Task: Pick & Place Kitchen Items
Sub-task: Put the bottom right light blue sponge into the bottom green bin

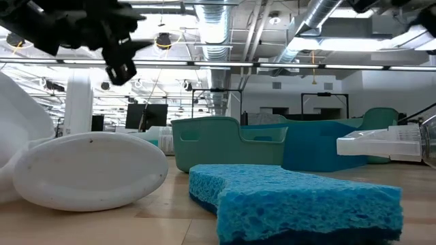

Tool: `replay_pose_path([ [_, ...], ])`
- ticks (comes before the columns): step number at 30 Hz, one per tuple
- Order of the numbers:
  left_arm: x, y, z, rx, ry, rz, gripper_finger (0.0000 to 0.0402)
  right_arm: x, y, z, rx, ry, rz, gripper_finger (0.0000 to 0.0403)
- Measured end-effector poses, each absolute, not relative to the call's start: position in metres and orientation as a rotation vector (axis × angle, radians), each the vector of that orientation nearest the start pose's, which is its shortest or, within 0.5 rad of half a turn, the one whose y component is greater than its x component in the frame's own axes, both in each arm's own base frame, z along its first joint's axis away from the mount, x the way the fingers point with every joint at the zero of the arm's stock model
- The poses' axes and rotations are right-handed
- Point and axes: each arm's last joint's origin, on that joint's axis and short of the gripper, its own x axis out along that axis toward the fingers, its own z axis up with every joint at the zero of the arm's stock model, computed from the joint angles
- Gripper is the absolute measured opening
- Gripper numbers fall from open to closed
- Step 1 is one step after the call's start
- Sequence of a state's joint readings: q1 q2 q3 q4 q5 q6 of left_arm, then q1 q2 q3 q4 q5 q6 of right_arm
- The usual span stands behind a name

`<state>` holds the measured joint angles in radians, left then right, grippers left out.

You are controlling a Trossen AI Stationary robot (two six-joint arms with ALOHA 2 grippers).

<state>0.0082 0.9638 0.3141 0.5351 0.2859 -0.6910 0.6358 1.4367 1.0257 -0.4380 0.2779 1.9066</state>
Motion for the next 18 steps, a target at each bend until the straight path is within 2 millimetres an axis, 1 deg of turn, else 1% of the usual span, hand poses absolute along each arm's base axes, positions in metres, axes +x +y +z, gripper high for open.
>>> replay_pose_path([
  [5,0.196,-0.006,0.217,-0.69,0.121,-0.252,0.0163,0.252,0.197,0.244,1.46,0.726,-0.531,0.0],
  [8,0.196,-0.006,0.219,-0.69,0.106,-0.253,0.0163,0.264,0.209,0.243,1.464,0.721,-0.54,0.0],
  [10,0.196,-0.007,0.219,-0.691,0.105,-0.256,0.0163,0.275,0.218,0.241,1.463,0.716,-0.541,0.0],
  [18,0.192,-0.009,0.225,-0.676,0.073,-0.278,0.0163,0.327,0.255,0.219,1.42,0.739,-0.628,0.0],
])
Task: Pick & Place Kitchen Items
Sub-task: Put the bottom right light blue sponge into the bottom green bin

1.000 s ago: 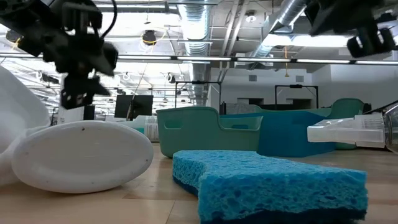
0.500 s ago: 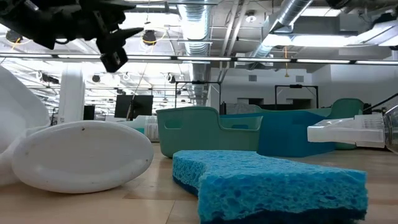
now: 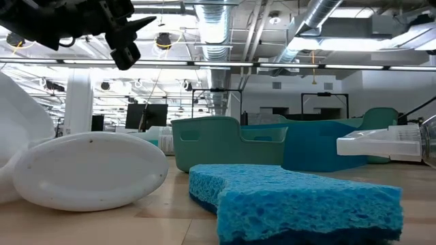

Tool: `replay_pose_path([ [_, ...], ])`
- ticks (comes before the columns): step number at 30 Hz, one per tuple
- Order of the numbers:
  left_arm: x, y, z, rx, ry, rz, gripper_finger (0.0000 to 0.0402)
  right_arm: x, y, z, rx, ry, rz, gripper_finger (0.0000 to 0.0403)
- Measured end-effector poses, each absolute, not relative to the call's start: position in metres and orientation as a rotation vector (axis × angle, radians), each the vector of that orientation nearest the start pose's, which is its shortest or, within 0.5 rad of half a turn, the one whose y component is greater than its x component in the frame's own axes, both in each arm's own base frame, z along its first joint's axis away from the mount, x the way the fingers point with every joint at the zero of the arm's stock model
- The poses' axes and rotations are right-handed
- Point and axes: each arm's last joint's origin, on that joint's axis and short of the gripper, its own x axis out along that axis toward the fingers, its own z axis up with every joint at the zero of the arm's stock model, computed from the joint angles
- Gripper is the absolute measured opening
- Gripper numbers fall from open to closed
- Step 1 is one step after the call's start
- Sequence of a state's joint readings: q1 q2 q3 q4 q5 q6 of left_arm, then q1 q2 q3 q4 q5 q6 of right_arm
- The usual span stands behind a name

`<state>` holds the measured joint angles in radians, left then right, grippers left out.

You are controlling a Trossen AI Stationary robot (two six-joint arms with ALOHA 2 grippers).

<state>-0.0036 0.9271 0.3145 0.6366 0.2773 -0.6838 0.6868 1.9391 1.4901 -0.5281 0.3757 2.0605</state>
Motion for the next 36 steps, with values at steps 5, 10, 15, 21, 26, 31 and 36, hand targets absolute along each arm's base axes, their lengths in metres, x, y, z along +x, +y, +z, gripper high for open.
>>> replay_pose_path([
  [5,0.187,-0.008,0.234,-0.672,0.013,-0.292,0.0163,0.352,0.273,0.216,1.333,0.695,-0.725,0.0],
  [10,0.182,-0.008,0.239,-0.664,-0.016,-0.302,0.0163,0.363,0.277,0.22,1.253,0.709,-0.82,0.0019],
  [15,0.18,-0.008,0.242,-0.664,-0.035,-0.308,0.0163,0.369,0.274,0.227,1.28,0.726,-0.827,0.0094],
  [21,0.18,-0.008,0.242,-0.665,-0.032,-0.308,0.0163,0.367,0.272,0.217,1.276,0.809,-0.882,0.0193],
  [26,0.18,-0.008,0.242,-0.664,-0.033,-0.308,0.0163,0.366,0.272,0.218,1.28,0.824,-0.881,0.0218],
  [31,0.18,-0.008,0.242,-0.664,-0.032,-0.307,0.0163,0.364,0.273,0.215,1.263,0.84,-0.893,0.0205],
  [36,0.18,-0.008,0.242,-0.664,-0.032,-0.307,0.0163,0.362,0.274,0.215,1.265,0.87,-0.893,0.0191],
])
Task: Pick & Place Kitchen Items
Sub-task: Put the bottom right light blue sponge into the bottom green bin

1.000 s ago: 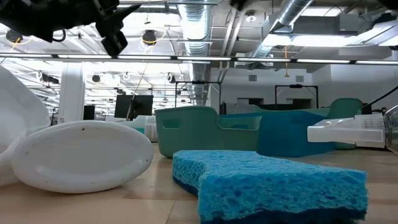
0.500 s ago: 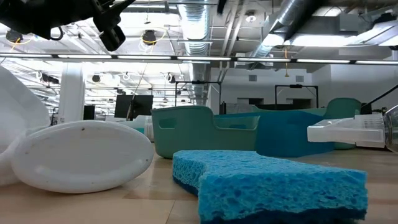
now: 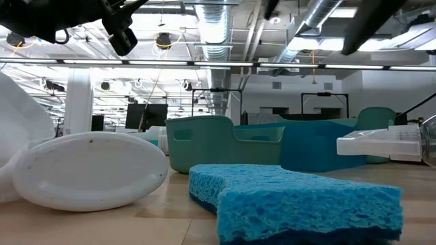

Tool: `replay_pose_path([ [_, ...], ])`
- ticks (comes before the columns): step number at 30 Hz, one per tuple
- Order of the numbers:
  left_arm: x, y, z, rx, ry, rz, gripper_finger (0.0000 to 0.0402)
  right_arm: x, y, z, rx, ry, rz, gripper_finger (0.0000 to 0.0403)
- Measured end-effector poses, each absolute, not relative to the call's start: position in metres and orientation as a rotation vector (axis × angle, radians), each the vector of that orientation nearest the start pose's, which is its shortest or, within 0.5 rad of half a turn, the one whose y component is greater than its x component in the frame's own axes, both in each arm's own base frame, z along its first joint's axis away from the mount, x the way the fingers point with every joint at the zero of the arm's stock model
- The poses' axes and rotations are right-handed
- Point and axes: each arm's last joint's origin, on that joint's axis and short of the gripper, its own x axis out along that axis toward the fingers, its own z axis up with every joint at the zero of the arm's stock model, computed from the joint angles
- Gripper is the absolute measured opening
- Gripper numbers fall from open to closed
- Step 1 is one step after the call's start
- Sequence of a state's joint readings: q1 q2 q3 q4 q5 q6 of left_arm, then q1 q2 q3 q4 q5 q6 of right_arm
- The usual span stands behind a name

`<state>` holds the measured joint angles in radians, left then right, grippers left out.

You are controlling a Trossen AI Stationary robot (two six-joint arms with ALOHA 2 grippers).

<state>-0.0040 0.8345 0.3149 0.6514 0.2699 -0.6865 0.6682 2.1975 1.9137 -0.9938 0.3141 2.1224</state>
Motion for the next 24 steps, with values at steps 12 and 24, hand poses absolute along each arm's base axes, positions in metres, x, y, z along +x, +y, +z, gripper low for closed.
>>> replay_pose_path([
  [12,0.18,-0.008,0.242,-0.665,-0.032,-0.307,0.0163,0.359,0.271,0.201,1.244,0.896,-0.932,0.0202],
  [24,0.18,-0.008,0.242,-0.669,-0.031,-0.307,0.0163,0.356,0.271,0.174,1.27,0.93,-0.912,0.0206],
])
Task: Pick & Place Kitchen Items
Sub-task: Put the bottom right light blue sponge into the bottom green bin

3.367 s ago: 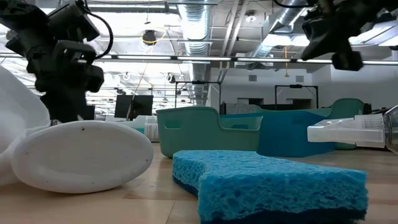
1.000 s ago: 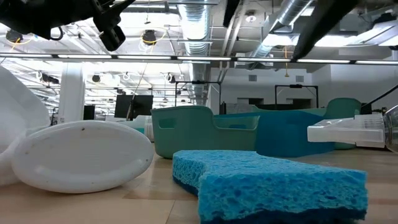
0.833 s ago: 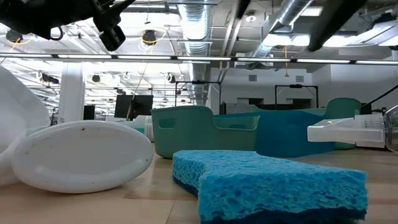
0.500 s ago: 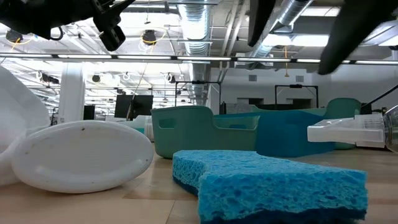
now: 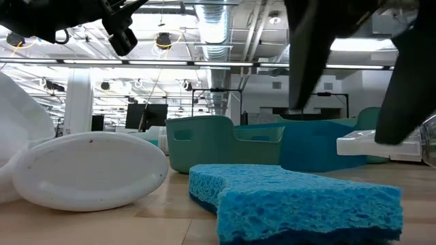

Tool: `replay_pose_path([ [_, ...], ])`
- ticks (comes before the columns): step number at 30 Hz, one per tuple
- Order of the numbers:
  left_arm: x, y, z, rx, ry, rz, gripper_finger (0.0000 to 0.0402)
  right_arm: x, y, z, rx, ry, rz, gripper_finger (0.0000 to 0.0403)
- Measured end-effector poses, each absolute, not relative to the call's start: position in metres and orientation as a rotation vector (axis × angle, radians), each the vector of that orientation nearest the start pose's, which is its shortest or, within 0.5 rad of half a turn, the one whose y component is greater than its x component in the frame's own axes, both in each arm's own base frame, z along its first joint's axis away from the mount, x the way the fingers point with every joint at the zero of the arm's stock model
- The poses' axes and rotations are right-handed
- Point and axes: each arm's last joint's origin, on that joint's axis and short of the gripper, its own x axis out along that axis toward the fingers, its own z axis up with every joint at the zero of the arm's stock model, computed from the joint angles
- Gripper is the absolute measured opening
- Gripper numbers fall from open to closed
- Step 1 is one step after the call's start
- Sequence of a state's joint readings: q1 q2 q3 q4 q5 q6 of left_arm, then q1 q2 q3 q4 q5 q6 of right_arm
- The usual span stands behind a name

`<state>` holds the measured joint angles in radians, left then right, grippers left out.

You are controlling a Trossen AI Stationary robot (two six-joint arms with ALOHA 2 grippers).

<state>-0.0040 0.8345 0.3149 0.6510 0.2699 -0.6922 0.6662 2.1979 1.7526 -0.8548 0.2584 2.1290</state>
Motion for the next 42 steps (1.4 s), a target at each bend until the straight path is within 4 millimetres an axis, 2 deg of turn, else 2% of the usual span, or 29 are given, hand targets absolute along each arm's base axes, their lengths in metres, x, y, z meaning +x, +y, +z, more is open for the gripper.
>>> replay_pose_path([
  [12,0.18,-0.008,0.242,-0.67,-0.03,-0.307,0.0163,0.357,0.26,0.16,1.24,0.933,-0.943,0.0206],
  [18,0.18,-0.008,0.242,-0.67,-0.03,-0.307,0.0163,0.359,0.261,0.149,1.289,0.916,-0.886,0.0205],
  [27,0.18,-0.008,0.242,-0.67,-0.03,-0.307,0.0163,0.355,0.258,0.139,1.278,0.92,-0.897,0.0195],
  [35,0.18,-0.008,0.242,-0.671,-0.03,-0.307,0.0163,0.354,0.258,0.135,1.284,0.914,-0.887,0.0132],
  [42,0.18,-0.008,0.242,-0.671,-0.03,-0.307,0.0163,0.354,0.257,0.135,1.269,0.917,-0.886,0.0022],
])
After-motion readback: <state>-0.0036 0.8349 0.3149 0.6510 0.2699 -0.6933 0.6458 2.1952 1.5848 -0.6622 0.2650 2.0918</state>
